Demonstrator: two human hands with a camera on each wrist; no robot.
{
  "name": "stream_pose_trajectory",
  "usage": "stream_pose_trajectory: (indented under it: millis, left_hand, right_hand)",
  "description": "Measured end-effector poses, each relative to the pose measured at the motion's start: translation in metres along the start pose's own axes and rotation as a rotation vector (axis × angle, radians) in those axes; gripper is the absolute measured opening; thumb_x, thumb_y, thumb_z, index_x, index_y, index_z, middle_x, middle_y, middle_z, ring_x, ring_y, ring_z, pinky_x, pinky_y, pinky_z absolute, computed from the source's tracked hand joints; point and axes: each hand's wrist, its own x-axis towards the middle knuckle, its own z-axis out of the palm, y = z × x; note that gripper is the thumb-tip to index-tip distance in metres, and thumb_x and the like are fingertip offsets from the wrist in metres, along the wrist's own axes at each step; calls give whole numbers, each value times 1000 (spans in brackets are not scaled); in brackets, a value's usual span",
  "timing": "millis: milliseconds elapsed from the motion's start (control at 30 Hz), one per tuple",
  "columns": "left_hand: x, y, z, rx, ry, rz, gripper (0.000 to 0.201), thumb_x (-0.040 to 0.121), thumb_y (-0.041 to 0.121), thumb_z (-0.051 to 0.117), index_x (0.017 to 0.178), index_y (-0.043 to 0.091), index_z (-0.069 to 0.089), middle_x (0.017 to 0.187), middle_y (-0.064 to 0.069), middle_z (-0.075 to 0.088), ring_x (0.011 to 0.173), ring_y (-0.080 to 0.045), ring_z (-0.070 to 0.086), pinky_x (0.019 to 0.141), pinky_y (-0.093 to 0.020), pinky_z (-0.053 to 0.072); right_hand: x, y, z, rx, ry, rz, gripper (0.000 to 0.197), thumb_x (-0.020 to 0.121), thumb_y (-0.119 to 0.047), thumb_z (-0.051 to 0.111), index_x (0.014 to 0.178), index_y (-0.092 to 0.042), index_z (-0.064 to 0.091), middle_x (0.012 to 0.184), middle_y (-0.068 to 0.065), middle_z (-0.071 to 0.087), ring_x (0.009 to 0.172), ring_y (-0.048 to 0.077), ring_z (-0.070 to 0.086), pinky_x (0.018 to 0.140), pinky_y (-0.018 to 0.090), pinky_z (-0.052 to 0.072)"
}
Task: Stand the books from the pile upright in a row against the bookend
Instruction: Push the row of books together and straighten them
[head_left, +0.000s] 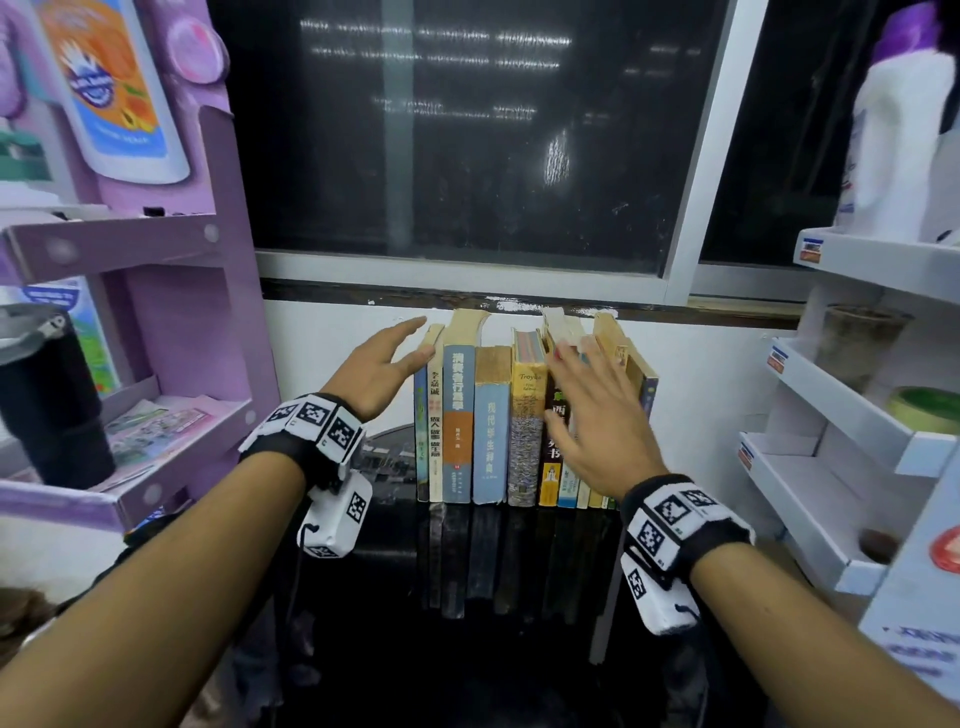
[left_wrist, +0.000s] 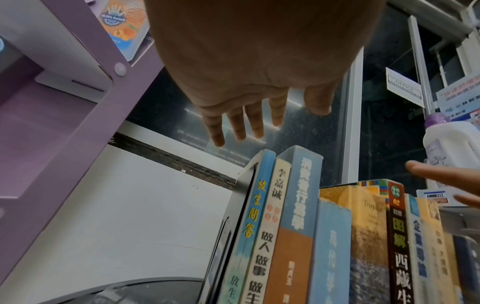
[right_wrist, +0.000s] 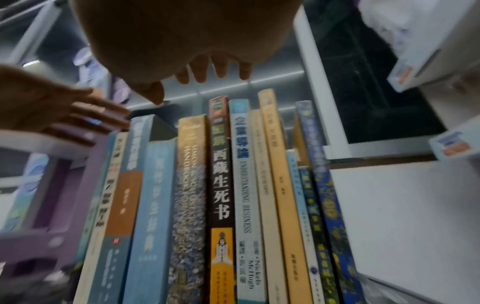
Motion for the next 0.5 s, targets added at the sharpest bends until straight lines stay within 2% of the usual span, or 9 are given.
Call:
stream_pose_trajectory:
  millis: [100, 200, 267, 367, 500]
  left_hand:
    - [5, -3, -3, -49, -2, 26, 50, 97, 42, 44, 145, 31, 36, 153, 5, 34, 140, -14, 29, 113, -33, 21]
    - [11, -8, -4, -89, -13, 61, 47, 97, 42, 45, 143, 32, 41, 151, 7, 37, 138, -12, 31, 109, -28, 22]
    - [15, -12, -4, -116, -19, 81, 45, 97, 41, 46, 141, 32, 44, 148, 8, 40, 136, -9, 34, 107, -25, 23]
    - [22, -17, -3, -144, -29, 111, 43, 96, 41, 48, 138, 33, 47, 146, 10, 42, 130, -3, 36, 108, -25, 24]
    - [32, -26, 2, -190, -46, 119, 41, 95, 41, 49, 136, 36, 49, 146, 12, 43, 130, -1, 35, 111, -29, 25]
  right_hand:
    - [10, -17, 15, -107, -79, -191, 61, 98, -43, 33, 153, -24, 15, 162, 0, 4, 149, 19, -8, 119, 43, -10]
    - [18, -29, 33, -203, -96, -390, 62, 97, -46, 37, 152, -21, 24, 160, 5, 13, 149, 27, 2, 119, 50, 0]
    - [23, -36, 45, -247, -116, -500, 64, 96, -47, 37, 152, -19, 24, 160, 7, 15, 149, 29, 4, 118, 54, 6]
    - [31, -48, 58, -258, -135, -602, 65, 95, -47, 41, 151, -17, 28, 160, 8, 17, 149, 29, 4, 118, 56, 8]
    - [41, -60, 74, -285, -164, -707, 64, 96, -46, 38, 151, -16, 29, 160, 10, 19, 150, 28, 3, 119, 55, 2]
